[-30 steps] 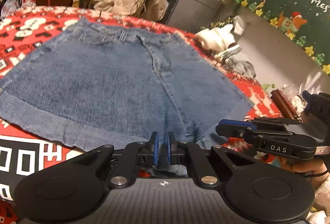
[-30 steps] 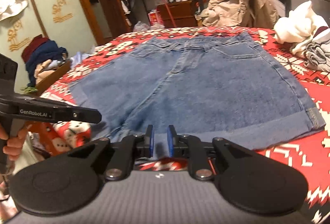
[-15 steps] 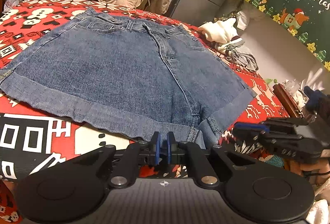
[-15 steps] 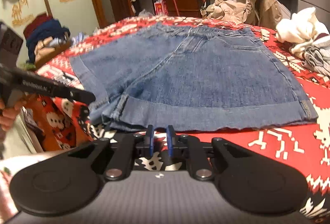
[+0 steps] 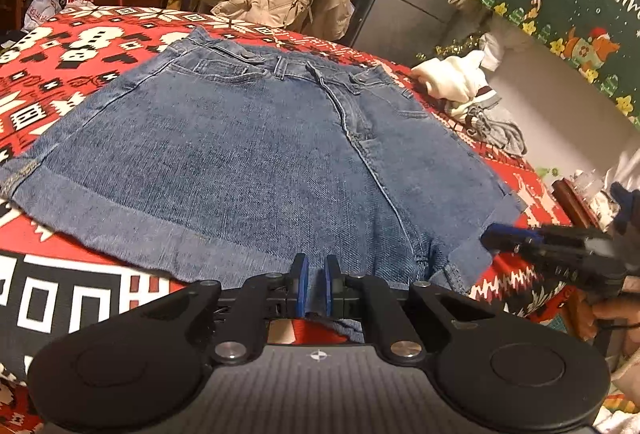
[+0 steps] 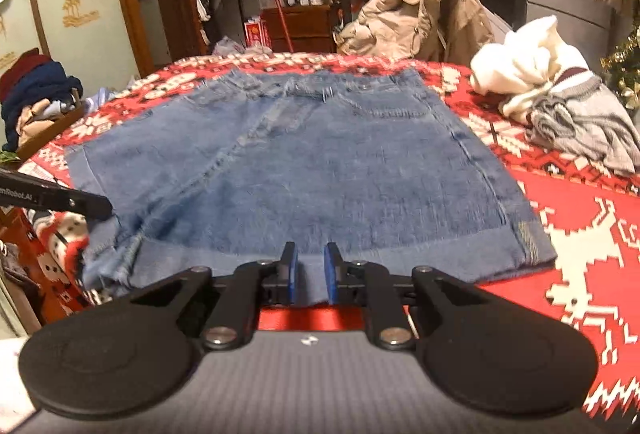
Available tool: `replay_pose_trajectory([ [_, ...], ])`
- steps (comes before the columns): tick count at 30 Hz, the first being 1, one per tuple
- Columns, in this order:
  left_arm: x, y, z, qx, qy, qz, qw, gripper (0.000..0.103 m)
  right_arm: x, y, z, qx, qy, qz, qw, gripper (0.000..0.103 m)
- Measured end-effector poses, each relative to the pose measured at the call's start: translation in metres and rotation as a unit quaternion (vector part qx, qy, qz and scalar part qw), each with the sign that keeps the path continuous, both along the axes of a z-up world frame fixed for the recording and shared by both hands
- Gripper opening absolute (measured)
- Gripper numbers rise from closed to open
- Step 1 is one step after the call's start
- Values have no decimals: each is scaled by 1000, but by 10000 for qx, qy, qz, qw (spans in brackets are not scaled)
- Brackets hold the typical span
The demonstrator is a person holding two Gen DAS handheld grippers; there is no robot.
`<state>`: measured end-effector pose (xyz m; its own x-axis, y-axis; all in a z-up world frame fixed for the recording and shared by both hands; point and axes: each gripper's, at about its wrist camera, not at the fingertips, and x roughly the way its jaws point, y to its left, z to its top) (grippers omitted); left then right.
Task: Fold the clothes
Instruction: 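Open both grippers and lift them away from the shorts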
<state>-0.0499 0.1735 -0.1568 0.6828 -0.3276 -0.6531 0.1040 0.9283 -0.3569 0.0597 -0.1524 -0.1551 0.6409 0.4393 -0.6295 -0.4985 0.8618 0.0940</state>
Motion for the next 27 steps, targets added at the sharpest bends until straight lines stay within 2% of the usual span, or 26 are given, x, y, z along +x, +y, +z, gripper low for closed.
replay_pose_trajectory([
  [8, -15, 7, 0, -26, 42, 63, 10000, 6, -17, -10, -6, -20, 36, 12, 10000, 23],
  [13, -29, 7, 6, 164, -115, 13, 9998, 7, -27, -24, -5, 64, 25, -170, 9998, 32],
  [14, -33, 6, 7, 256, -181, -41, 9995, 9, -31, -27, -4, 68, -13, -196, 9998, 32],
  [18, -44, 4, 6, 584, -307, -179, 9977, 29, -42, -36, 1, 35, -151, -216, 9996, 39],
  [23, -52, 5, 0, 780, -330, -174, 9963, 33, -52, -37, 2, -126, -211, -159, 9996, 56],
  [27, -59, 0, -3, 1030, -424, -200, 9936, 42, -64, -31, 0, -447, -374, -88, 9983, 79],
])
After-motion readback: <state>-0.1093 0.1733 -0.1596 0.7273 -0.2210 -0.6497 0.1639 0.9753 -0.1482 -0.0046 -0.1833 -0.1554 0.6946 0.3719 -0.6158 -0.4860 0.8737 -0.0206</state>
